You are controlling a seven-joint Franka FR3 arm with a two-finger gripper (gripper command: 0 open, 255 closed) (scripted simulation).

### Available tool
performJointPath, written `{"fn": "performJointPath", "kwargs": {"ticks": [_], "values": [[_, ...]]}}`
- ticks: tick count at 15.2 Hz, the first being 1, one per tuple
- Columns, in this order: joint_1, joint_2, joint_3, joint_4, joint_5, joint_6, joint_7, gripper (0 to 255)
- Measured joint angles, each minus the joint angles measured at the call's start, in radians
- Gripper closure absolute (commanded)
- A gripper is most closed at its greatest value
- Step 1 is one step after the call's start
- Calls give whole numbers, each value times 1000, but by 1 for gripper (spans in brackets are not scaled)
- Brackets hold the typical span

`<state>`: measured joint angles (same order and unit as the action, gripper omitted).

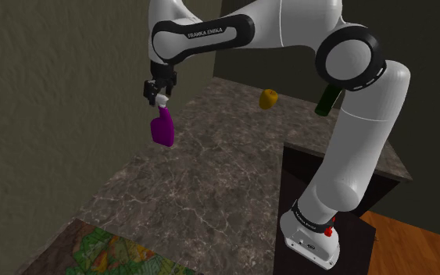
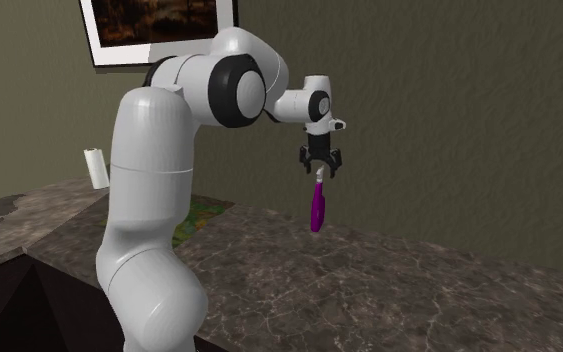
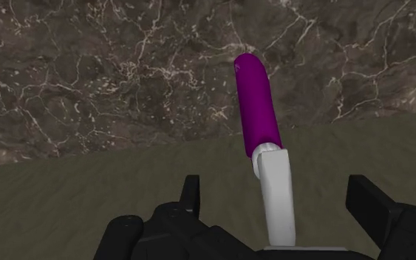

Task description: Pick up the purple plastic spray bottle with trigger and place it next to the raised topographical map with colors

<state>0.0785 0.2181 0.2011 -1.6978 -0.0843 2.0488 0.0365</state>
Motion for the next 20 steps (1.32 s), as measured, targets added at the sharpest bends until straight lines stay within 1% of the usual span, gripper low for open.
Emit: {"fn": "performJointPath", "kwargs": {"ticks": [6, 7, 17, 20], "values": [[1, 4, 0, -5, -1, 9, 1, 0], [1, 4, 0, -5, -1, 9, 1, 255], [1, 4, 0, -4, -1, 9, 1, 255], [1, 1, 0, 20, 0, -18, -1, 255]]}}
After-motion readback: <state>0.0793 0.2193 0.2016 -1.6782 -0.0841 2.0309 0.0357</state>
